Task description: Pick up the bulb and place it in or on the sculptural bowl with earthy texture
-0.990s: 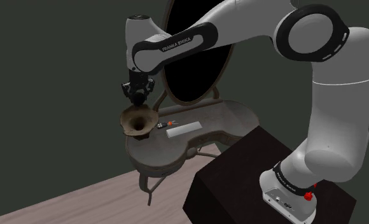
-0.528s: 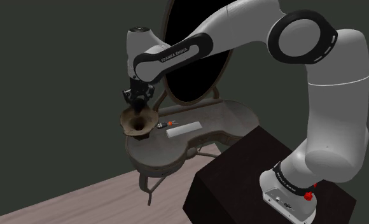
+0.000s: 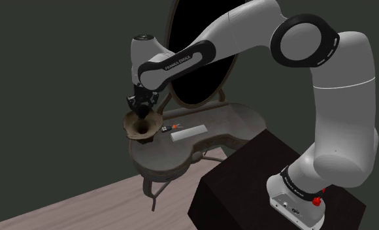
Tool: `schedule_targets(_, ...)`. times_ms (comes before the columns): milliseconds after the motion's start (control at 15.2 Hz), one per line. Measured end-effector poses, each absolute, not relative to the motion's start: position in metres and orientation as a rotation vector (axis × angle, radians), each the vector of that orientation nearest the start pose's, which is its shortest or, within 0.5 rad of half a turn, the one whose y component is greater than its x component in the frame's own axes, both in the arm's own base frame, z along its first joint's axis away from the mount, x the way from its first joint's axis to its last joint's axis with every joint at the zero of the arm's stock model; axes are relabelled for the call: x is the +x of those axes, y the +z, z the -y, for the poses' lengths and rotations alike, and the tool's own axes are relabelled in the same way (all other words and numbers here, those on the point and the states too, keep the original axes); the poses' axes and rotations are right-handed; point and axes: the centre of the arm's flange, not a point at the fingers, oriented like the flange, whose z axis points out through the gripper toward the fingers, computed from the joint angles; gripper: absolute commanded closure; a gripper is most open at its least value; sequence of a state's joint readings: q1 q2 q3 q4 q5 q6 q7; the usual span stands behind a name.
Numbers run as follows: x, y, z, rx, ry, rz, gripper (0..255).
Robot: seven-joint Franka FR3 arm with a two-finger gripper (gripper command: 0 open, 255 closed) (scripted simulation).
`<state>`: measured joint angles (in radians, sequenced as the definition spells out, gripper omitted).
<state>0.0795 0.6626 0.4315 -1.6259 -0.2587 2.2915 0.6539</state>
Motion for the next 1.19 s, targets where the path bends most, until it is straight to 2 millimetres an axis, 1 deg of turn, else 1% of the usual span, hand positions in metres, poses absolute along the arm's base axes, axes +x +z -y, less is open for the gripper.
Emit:
schedule_targets(132, 0.628, 0.267, -0.299, -3.051, -0.043, -0.104, 255)
schedule_targets(198, 0.628, 0.267, -0.299, -3.051, -0.043, -0.104, 0)
schedule_targets(594, 0.628, 0.267, -0.299, -3.051, -0.044, -0.104, 0)
schedule_targets(726, 0.627, 0.283, -0.299, -3.051, -0.044, -0.104, 0)
schedule_targets(858, 0.627, 0.308, -0.299, -3.051, -0.046, -0.104, 0)
schedule_targets(924, 0.627, 0.313, -0.298, -3.051, -0.046, -0.104, 0)
schedule_targets(1188, 0.627, 0.317, -0.295, -3.051, -0.044, -0.104, 0)
